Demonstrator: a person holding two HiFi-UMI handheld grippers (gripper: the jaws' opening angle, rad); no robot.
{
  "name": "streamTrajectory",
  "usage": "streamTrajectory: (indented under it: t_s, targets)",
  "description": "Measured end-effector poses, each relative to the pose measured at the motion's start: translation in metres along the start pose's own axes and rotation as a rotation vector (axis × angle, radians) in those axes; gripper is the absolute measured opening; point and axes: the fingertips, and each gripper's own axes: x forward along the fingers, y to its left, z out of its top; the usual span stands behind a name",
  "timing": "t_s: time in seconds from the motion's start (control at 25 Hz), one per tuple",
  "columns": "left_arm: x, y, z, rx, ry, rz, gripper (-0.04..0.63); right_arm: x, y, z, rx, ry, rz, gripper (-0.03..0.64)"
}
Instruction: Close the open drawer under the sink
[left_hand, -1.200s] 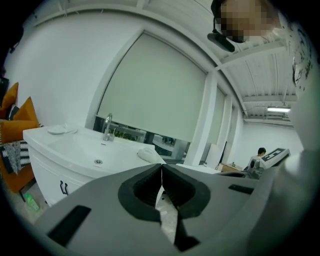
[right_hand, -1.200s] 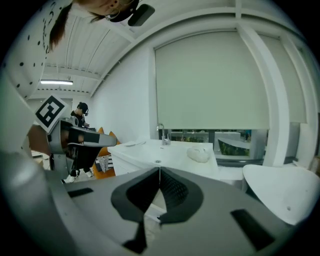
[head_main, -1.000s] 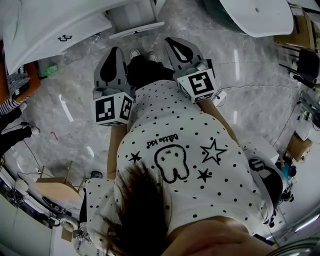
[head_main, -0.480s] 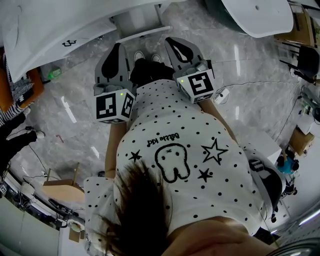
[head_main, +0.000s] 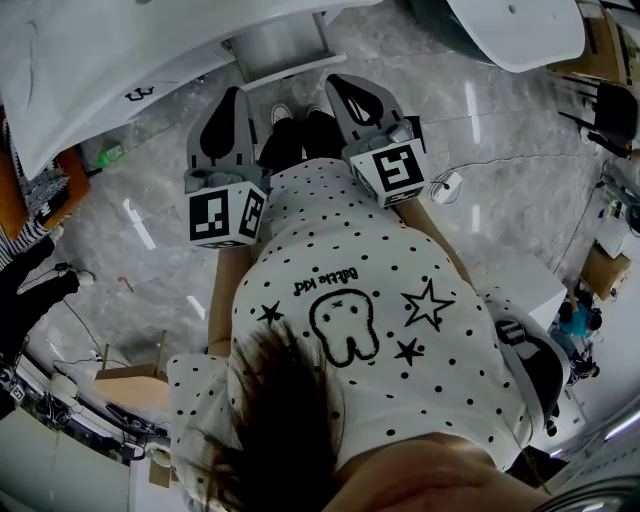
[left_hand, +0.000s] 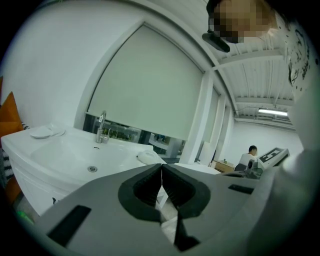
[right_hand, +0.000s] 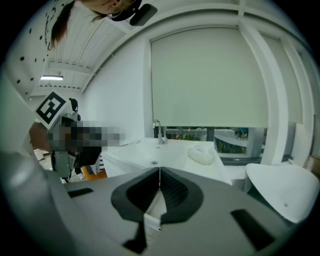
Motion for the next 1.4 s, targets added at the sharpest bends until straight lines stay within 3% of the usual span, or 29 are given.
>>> streamTrajectory:
  t_s: [0.64, 1.08, 1.4]
  targets:
    - [-0.007, 0.011, 0.007, -0.021, -0.01, 0.067, 0.006, 0.01, 0.003, 0.003, -0.005, 0.021, 0.056, 0.015]
    - [-0.031, 0.038, 0.019, -0.008, -0.096, 0.208, 0.006, 0.017, 0.01, 0.006, -0.042, 0.011, 0.108, 0.015]
    - [-0.042, 0.047, 0.032, -0.004, -0.17, 0.257, 0.006, 0.021, 0.014, 0.013, -0.069, -0.007, 0.143, 0.015]
